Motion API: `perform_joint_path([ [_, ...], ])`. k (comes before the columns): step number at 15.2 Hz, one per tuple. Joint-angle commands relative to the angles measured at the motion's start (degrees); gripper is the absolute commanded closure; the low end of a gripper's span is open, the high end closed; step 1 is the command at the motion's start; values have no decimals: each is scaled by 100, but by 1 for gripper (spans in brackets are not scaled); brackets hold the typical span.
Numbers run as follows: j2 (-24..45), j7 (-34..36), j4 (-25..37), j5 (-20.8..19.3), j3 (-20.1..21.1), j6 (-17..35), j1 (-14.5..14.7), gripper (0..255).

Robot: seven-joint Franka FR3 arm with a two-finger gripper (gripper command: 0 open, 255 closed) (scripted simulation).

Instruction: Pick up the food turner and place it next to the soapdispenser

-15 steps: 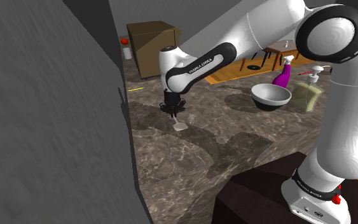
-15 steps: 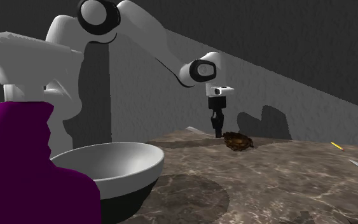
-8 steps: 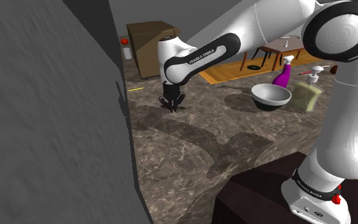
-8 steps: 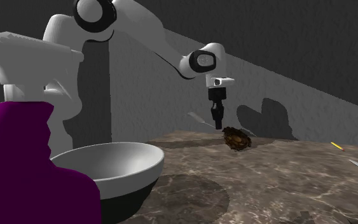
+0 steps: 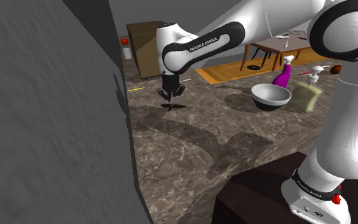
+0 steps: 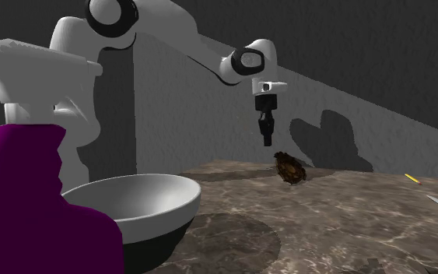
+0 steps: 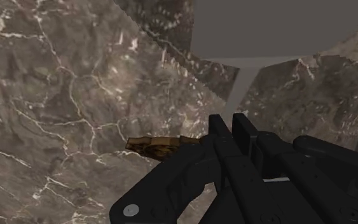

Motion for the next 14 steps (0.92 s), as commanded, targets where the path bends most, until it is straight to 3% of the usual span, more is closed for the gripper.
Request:
perform_joint_path([
  [1,-47,-11,104,19,7,-152,2,255],
  [14,-177,-86,940,85,26,-1111,10,255],
])
